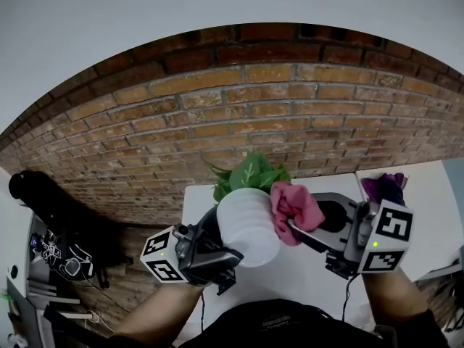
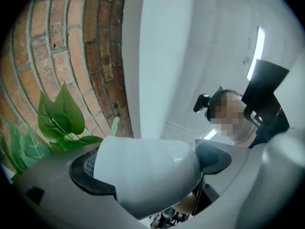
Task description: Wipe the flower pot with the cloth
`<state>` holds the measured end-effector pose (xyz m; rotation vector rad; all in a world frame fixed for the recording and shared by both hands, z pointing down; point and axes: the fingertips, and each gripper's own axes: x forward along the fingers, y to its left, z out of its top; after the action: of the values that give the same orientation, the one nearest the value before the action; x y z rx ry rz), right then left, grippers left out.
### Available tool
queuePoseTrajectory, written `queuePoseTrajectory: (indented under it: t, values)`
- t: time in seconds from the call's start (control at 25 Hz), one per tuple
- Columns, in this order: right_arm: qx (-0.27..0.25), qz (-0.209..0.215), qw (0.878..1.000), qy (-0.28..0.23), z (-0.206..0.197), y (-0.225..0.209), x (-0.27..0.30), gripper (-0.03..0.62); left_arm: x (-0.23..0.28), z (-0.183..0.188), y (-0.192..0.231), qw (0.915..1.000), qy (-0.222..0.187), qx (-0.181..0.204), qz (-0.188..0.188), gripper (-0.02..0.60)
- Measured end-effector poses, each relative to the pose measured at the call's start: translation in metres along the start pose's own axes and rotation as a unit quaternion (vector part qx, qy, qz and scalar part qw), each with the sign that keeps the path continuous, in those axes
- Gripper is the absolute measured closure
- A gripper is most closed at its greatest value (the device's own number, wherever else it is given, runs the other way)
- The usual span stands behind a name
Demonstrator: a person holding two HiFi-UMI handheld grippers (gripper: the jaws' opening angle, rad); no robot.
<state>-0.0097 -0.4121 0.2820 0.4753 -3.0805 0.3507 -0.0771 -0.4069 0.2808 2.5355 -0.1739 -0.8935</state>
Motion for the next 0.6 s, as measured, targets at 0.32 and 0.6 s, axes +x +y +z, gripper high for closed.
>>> queuePoseTrajectory:
  t: [0.32,0.6]
  values:
    - [-0.003,-0.003,1.000,0.004,-0.007,0.004,0.004,0.496,-0.001,0.033,0.013,0.9922,-0.104,-0.069,0.005,0.043]
    - [-0.039,-0.013,0.999,0.036,-0.021,0.011,0.020,0.496,-0.007,0.048,0.032,0.9792,-0.169,-0.108,0.029,0.044]
